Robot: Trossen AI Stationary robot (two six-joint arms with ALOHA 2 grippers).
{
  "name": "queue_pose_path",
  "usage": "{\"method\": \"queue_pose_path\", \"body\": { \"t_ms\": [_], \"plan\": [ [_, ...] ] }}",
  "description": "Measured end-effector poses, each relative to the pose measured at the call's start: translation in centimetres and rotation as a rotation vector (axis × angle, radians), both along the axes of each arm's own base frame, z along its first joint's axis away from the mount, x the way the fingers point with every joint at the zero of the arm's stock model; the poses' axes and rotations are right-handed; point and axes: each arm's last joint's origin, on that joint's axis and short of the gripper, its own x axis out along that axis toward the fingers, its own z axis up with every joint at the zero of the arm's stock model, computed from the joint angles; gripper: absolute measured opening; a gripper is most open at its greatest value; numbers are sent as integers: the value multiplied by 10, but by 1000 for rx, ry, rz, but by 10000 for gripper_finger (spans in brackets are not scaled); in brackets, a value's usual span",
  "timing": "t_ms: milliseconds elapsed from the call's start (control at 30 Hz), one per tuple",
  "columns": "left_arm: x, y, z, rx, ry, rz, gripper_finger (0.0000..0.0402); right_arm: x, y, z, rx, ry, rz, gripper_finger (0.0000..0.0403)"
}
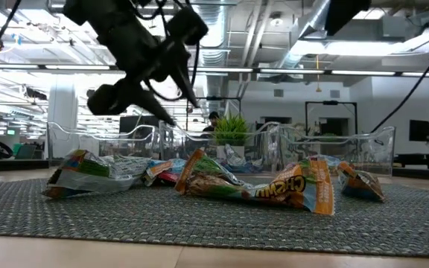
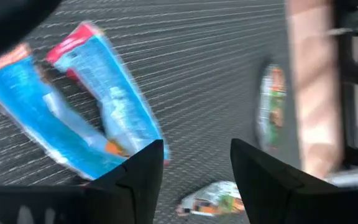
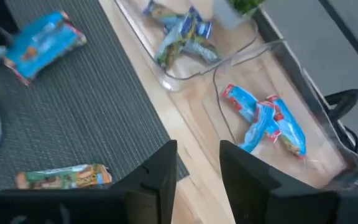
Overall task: Pick and place Granola Bars by type
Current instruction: Put the red granola bar into the right transparent bin
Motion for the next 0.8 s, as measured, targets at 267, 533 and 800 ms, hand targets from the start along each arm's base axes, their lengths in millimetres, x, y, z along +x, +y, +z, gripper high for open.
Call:
{"method": "queue_pose_path", "body": {
  "t_ms": [267, 533, 800],
  "plan": [
    [23, 12, -9, 13, 230, 95, 163, -27, -3, 17, -16, -95, -7, 114],
    [49, 27, -29, -34, 376, 129, 163, -23, 1, 15, -55, -50, 93, 114],
    [59, 29, -40, -35, 490, 130, 162, -23, 10, 15, -76, -34, 177, 114]
  ]
}}
